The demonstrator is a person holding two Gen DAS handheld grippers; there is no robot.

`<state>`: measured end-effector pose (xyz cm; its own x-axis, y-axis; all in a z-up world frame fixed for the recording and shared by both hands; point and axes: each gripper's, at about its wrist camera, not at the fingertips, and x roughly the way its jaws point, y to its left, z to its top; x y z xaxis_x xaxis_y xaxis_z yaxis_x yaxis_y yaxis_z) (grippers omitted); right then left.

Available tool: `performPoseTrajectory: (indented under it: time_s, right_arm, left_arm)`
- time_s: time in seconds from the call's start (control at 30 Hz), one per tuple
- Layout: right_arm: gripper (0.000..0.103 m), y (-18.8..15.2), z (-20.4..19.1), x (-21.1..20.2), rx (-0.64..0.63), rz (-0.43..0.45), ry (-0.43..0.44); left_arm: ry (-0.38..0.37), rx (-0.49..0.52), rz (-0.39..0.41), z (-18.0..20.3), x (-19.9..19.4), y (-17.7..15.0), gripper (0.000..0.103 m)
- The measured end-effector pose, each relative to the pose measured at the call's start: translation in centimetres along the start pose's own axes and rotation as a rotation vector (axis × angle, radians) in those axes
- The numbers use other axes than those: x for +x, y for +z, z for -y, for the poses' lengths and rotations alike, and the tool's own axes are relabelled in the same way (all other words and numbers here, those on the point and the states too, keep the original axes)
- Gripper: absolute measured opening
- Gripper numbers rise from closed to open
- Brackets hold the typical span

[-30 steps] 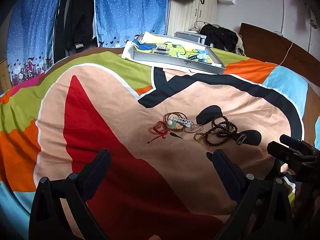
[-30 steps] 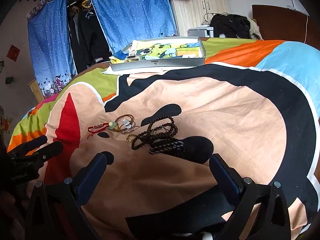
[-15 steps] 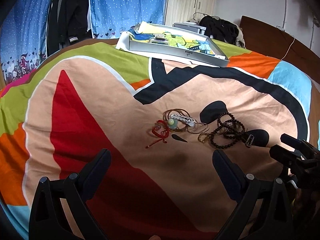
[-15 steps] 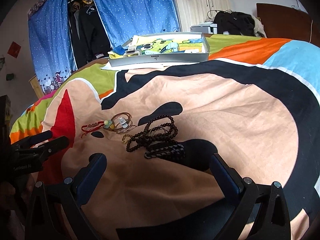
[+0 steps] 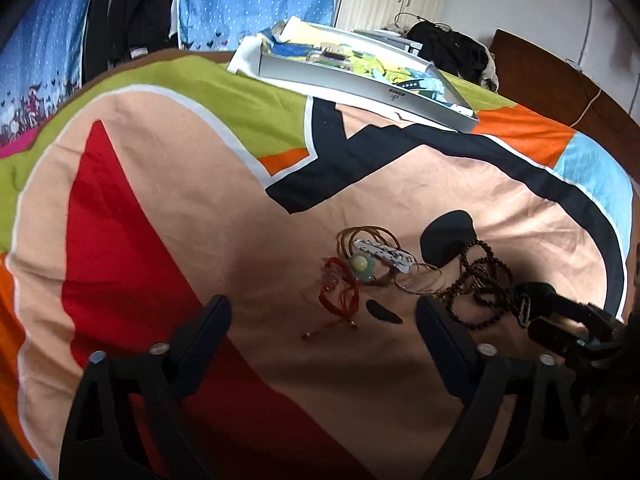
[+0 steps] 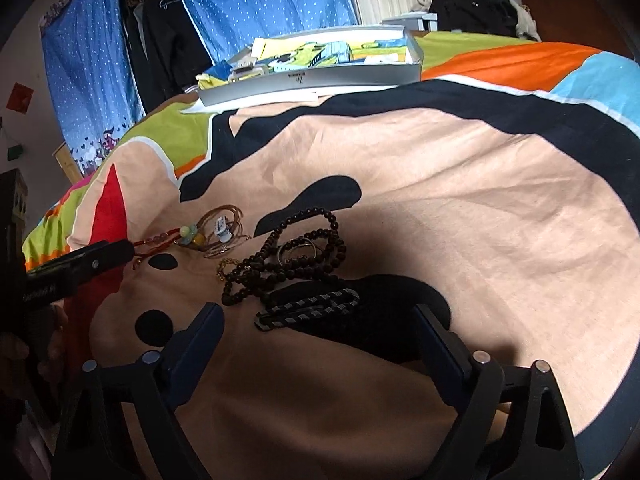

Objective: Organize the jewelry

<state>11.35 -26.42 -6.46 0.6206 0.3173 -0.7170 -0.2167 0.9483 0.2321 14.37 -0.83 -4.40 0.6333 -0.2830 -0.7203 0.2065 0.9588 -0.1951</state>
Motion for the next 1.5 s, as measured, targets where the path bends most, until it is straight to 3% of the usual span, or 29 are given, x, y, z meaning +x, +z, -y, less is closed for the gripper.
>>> performPoseTrajectory:
  time_s: [0.23,0.5,0.6,0.87,1.13,1.27,1.4,1.5]
  right_arm:
    - [0.077,0.1,0.4,1.5,0.001,-0.044,0.008]
    - [0.056,0.0,0.1,1.9,-0.027,-0.05,0.02]
    - [0.05,-0.1,-0.2,1.5,-0.035,-0.037,0.023]
    - [0.049,-0.3,-0.9,0.6,-0.054,-0.004,0.032]
    - [0.034,-0.2,-1.7,0.1,-0.075,0.01,0.048]
    - [0.034,-0.2,-1.5,0.3,-0.065,0.003,0.049]
    - [0.018,-0.2,-1.6,0.3,-0.071,0.003,0.046]
    - [0.016,-0.2,-1.7,0.4,-0.074,0.003,0.041]
  left_arm:
    - [-0.058,-0.01,-0.044,-0.4,1.6,0.2,0.034]
    - [-0.082,0.034,-0.045,0.2,1.5,0.2,0.003]
    - [-0.088,0.064,-0.036,1.0,1.3,0.0,0.003]
    - [-0.127,0.111,-0.034,3.3,0.2,-0.8,0.003]
    - [-0.148,0.087,-0.045,3.5,-0.4,-1.2,0.003]
    - [-0.148,0.074,-0.05,3.4,-0.5,-1.4,0.003]
    - [-0.149,0.076,-0.05,3.4,-0.6,-1.5,0.003]
    - [-0.15,0.075,-0.051,3.4,-0.6,-1.6,0.003]
